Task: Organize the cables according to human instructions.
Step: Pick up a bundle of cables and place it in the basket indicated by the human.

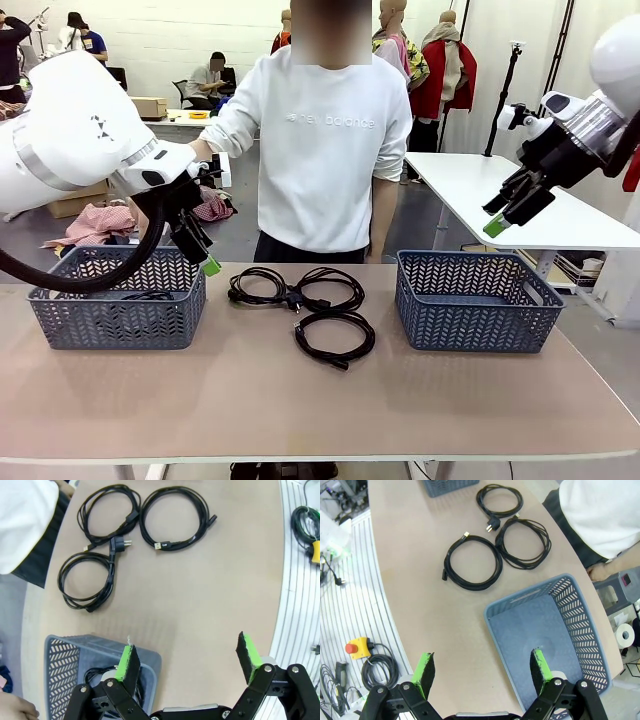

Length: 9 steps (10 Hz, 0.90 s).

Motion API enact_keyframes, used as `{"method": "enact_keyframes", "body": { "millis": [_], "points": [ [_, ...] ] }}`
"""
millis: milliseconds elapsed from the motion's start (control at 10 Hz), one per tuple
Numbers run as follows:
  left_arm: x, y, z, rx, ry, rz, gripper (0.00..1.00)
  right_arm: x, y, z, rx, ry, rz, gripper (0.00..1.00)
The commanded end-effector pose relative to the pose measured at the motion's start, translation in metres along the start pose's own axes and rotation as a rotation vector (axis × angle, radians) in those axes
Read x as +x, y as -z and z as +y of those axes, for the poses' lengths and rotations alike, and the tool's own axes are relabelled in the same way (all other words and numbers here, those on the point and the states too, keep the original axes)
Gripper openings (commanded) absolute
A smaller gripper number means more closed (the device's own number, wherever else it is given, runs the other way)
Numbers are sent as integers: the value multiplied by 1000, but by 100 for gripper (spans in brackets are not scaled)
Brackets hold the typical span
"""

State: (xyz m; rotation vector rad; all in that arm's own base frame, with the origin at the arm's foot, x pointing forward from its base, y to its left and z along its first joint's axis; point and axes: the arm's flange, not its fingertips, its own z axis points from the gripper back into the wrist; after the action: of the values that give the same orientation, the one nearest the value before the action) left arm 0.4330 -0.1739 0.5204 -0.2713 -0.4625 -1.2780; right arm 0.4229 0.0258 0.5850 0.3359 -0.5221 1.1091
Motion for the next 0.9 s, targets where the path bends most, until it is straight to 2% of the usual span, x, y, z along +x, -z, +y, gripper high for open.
{"method": "enact_keyframes", "body": {
  "millis": [0, 300, 500, 800],
  "points": [
    [-1, -1, 0, 7, -2, -2, 100, 2, -2, -1, -2, -1, 1, 100],
    [0, 0, 0, 0, 0, 0, 100, 2, -2, -1, -2, -1, 1, 100],
    [22, 0, 14, 58, 108, 100, 100, 2, -2, -1, -2, -1, 1, 100],
    [67, 29, 49, 76, 251, 195, 100, 2, -2, -1, -2, -1, 1, 100]
  ]
}}
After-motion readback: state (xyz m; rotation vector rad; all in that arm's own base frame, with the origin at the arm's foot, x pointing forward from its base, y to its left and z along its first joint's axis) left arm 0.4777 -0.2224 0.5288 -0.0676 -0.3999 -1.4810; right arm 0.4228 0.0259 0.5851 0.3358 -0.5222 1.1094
